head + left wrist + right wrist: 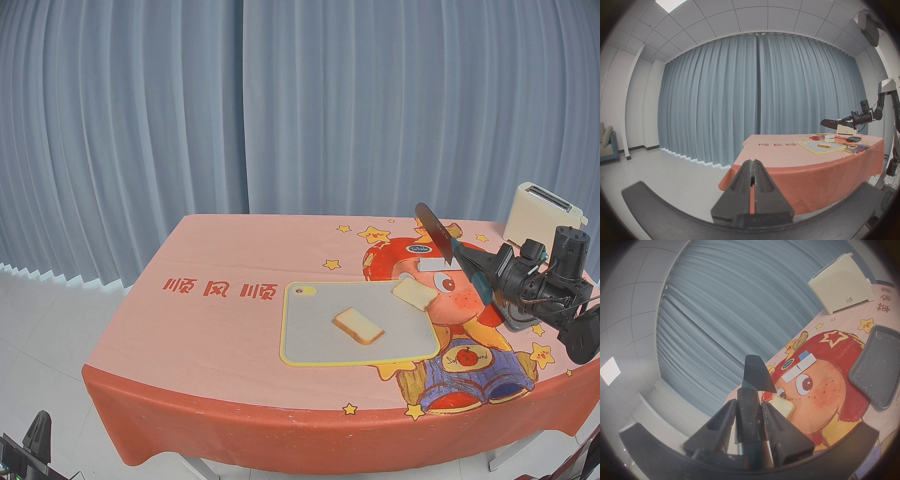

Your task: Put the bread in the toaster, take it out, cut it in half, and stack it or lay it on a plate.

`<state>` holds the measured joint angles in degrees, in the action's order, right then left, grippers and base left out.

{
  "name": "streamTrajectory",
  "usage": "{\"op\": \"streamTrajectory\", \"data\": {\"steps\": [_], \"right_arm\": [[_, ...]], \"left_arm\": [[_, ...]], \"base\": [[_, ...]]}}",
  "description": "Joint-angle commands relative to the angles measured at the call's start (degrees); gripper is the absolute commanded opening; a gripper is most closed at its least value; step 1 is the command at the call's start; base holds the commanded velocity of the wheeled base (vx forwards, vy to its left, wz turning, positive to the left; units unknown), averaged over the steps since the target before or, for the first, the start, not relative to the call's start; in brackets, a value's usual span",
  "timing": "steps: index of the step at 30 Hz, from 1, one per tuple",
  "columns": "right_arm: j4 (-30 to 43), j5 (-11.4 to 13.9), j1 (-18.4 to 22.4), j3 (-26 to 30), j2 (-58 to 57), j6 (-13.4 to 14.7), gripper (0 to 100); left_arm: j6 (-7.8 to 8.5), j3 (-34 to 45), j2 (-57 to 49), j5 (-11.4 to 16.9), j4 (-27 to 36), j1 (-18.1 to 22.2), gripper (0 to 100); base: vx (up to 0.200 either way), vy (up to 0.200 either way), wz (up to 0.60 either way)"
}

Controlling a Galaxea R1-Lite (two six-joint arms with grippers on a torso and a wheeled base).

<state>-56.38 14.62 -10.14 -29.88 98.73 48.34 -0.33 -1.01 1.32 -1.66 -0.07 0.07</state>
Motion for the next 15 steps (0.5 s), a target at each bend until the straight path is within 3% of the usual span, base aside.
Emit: {"op": "streamTrajectory", "data": {"steps": [1,10,15], "right_arm": [[0.0,0.0,0.1,0.0,0.0,0.0,0],[0.5,0.1,2.1,0.1,0.4,0.2,0],[0.5,0.1,5.0,0.2,0.1,2.0,0]], "left_arm": [[-0.02,1.0,0.1,0.0,0.0,0.0,0],[-0.02,1.0,0.1,0.0,0.0,0.0,0],[-0.02,1.0,0.1,-0.1,0.0,0.0,0]], "base": [[0.000,0.000,0.00],[0.000,0.000,0.00],[0.000,0.000,0.00]]}}
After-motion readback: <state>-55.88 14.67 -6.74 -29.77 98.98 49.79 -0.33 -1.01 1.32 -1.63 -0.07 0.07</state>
